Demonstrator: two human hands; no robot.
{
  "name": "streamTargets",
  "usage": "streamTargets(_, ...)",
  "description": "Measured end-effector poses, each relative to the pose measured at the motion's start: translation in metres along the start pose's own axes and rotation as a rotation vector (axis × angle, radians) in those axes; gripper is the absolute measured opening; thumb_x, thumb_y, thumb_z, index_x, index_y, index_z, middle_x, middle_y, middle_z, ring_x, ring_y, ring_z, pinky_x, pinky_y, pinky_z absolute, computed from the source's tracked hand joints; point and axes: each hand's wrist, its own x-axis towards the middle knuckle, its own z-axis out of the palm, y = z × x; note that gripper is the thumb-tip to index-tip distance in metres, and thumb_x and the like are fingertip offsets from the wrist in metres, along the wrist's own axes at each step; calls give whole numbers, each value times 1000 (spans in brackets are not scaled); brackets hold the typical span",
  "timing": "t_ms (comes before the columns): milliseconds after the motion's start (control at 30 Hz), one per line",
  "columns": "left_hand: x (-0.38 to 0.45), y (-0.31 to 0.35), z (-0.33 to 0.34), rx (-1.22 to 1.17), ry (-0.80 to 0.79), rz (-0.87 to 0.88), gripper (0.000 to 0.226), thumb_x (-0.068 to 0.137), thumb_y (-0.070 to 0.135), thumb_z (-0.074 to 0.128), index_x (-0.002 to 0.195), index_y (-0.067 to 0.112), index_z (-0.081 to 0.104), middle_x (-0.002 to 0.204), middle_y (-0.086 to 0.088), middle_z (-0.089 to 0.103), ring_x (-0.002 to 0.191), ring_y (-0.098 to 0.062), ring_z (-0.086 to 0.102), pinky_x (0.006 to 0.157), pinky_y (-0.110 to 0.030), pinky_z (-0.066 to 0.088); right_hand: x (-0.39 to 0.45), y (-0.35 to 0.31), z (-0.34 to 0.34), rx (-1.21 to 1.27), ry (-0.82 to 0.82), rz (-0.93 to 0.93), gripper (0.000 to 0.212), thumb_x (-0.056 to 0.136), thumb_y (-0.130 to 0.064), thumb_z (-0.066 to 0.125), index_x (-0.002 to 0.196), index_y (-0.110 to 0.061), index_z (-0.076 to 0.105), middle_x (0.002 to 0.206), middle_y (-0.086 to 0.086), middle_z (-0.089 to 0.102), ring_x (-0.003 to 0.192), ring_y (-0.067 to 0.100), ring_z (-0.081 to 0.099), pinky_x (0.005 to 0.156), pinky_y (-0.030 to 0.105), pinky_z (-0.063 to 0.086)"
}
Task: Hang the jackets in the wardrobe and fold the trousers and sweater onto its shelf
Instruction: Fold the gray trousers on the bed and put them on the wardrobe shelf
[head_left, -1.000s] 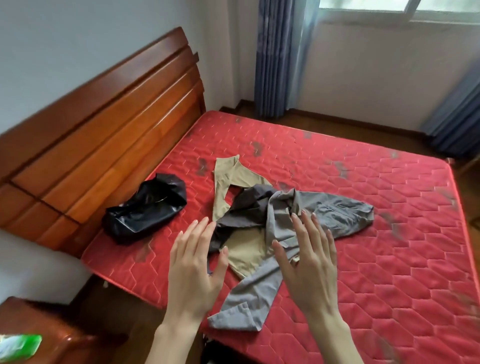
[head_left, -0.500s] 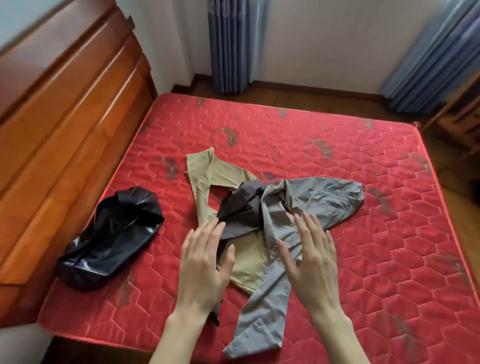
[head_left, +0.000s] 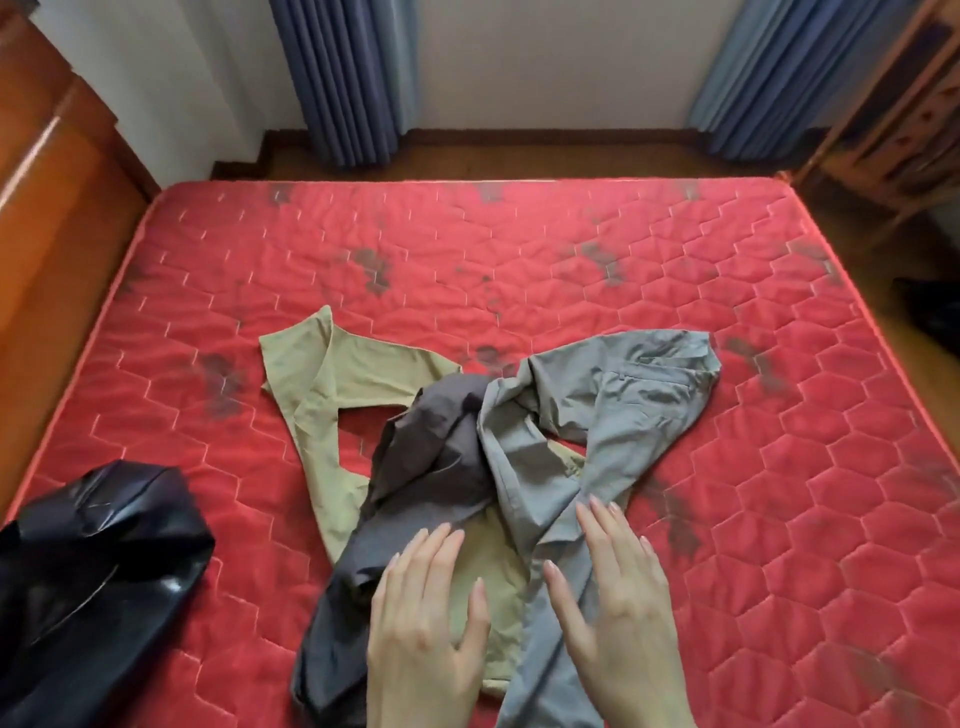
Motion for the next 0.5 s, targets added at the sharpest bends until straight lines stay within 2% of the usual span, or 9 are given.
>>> streamTargets(133, -7, -31, 91, 31, -62, -21, 43, 92, 39, 54, 122, 16, 75, 125, 4, 73, 117, -18, 68, 97, -36, 48, 13, 57, 61, 14, -63, 114, 57, 98, -36, 72, 149, -17, 55, 157, -1, 49, 149, 18, 42, 122, 35, 27)
streamTargets(200, -9, -46, 133, 60, -146, -25, 44, 91, 42, 53, 120, 16, 75, 119, 3, 73, 111, -21, 71, 95, -36, 49, 14, 85, 89, 17, -110, 179, 63, 96, -34, 74, 152, -18, 50, 160, -3, 45, 151, 16, 38, 124, 39, 28)
streamTargets(300, -3, -59, 191, 97, -285, -71, 45, 91, 45, 52, 116, 14, 75, 110, 0, 74, 101, -25, 71, 85, -40, 57, 15, 126, 125, 5, -127, 212, 65, 94, -33, 77, 151, -16, 52, 158, 0, 49, 148, 19, 43, 120, 41, 35)
streamTargets(367, 5, -64, 225, 109, -389, -185, 40, 97, 41, 57, 120, 12, 72, 111, -2, 74, 103, -28, 69, 84, -43, 57, 14, 152, 145, 4, -150, 233, 64, 95, -36, 75, 152, -17, 52, 158, 0, 49, 148, 18, 44, 118, 36, 34)
streamTargets(433, 16, -66, 256, 111, -488, -392, 42, 100, 45, 58, 128, 14, 65, 119, -3, 70, 112, -29, 64, 88, -43, 53, 12, 176, 160, 9, -205, 281, 64, 100, -42, 65, 157, -21, 43, 163, -5, 41, 152, 12, 35, 121, 27, 26)
streamTargets(467, 21, -67, 270, 72, -505, -506, 39, 101, 46, 57, 122, 15, 63, 114, -3, 69, 112, -31, 62, 86, -42, 50, 10, 187, 166, 21, -225, 305, 64, 102, -44, 61, 158, -22, 39, 164, -6, 38, 153, 9, 31, 121, 24, 24)
streamTargets(500, 25, -67, 281, -24, -479, -612, 30, 101, 43, 58, 108, 13, 62, 102, -3, 68, 103, -34, 61, 79, -40, 46, 8, 196, 170, 38, -236, 331, 65, 102, -45, 59, 159, -23, 37, 164, -7, 36, 154, 8, 30, 121, 23, 23)
